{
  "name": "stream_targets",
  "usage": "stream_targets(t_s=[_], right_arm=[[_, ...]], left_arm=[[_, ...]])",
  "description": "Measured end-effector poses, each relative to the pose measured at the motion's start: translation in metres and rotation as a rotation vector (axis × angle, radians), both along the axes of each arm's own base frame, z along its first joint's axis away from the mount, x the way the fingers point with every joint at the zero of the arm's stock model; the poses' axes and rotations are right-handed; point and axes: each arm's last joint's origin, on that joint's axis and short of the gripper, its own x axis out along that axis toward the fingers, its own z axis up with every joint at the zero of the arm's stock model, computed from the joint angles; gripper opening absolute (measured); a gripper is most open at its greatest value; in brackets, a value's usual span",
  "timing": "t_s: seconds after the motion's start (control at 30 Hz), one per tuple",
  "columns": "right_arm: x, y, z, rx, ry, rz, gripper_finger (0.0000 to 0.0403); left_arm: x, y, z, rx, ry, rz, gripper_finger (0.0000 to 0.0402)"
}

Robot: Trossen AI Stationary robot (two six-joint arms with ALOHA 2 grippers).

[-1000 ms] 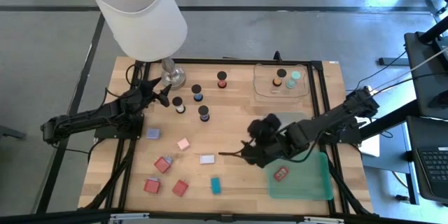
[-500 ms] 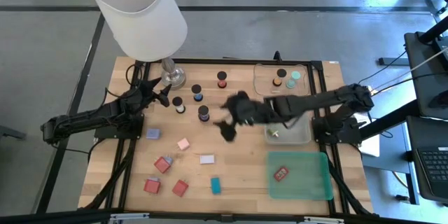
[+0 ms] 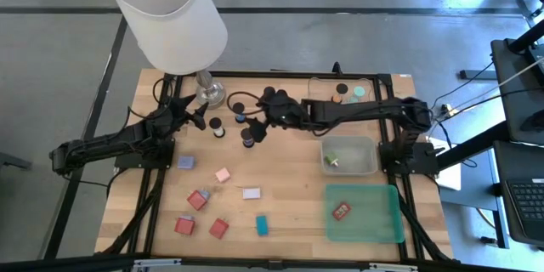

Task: Pick & Place Office items
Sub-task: Put the red hourglass into the transparent bin

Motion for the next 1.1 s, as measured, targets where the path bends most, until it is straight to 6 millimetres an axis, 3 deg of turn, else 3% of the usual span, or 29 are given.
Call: stream_targets(t_s=[0.27, 0.43, 0.63, 0.77, 0.93, 1.1], right_arm=[[-0.005, -0.032, -0.009, 0.087, 0.029, -0.189, 0.0343], [-0.013, -0.059, -0.014, 0.251, 0.018, -0.315, 0.0346], [-0.022, -0.098, -0.015, 0.25, 0.023, -0.403, 0.0392], [-0.03, -0.119, -0.016, 0.241, 0.059, -0.408, 0.0389], [-0.033, -0.132, -0.023, 0.201, 0.114, -0.393, 0.0397], [-0.022, -0.142, -0.048, 0.202, 0.129, -0.401, 0.0396]], left_arm=[[0.0, 0.0, 0.0, 0.0, 0.001, -0.001, 0.0297], [0.0, 0.0, 0.0, 0.0, 0.0, -0.001, 0.0297], [0.0, 0.0, 0.0, 0.0, 0.0, -0.001, 0.0297], [0.0, 0.0, 0.0, 0.0, 0.0, -0.001, 0.0297], [0.0, 0.0, 0.0, 0.0, 0.0, -0.001, 0.0297], [0.0, 0.0, 0.0, 0.0, 0.0, -0.001, 0.0297]])
